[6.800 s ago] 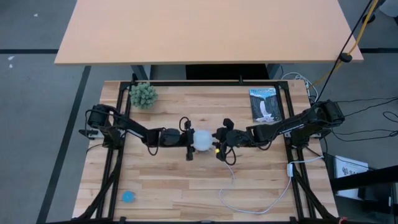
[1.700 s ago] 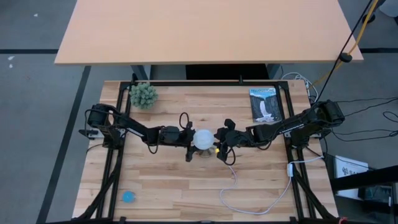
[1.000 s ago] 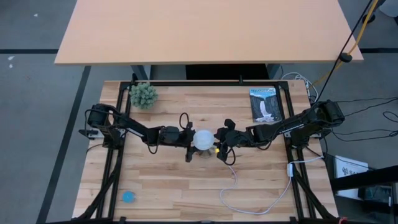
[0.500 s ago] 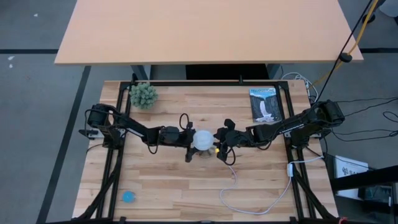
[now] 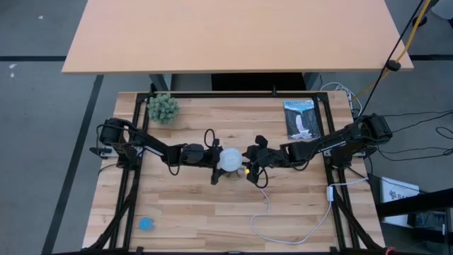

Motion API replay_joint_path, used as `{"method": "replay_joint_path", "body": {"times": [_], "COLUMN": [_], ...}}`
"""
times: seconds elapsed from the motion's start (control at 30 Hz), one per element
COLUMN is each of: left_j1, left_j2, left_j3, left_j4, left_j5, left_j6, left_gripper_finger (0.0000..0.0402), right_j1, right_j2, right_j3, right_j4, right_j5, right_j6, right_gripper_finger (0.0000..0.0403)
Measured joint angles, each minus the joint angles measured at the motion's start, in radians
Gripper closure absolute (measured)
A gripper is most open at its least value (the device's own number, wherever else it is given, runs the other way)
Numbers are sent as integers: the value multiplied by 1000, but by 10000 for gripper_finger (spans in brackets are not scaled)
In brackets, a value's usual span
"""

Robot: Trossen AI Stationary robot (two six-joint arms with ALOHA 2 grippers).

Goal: Screw lightbulb
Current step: Insert the white light bulb into the gold lamp

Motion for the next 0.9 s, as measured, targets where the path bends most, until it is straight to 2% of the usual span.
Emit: {"method": "replay_joint_path", "body": {"times": [0.27,0.6,0.77,0.9], "left_j1": [0,27,36,35], "left_j2": [0,0,0,0], "left_j3": [0,0,0,0], "left_j4": [-5,-6,-6,-6], "left_j5": [70,77,131,136], "left_j6": [-6,-63,-86,-101], "left_gripper_finger": [129,129,129,129], "right_j1": [-14,-14,-13,-13], "right_j2": [0,0,0,0], "right_j3": [0,0,0,0], "right_j4": [-4,-4,-8,-8], "right_j5": [7,-1,-27,-27], "right_j6": [-10,7,17,18], "right_gripper_finger": [261,261,261,261]}}
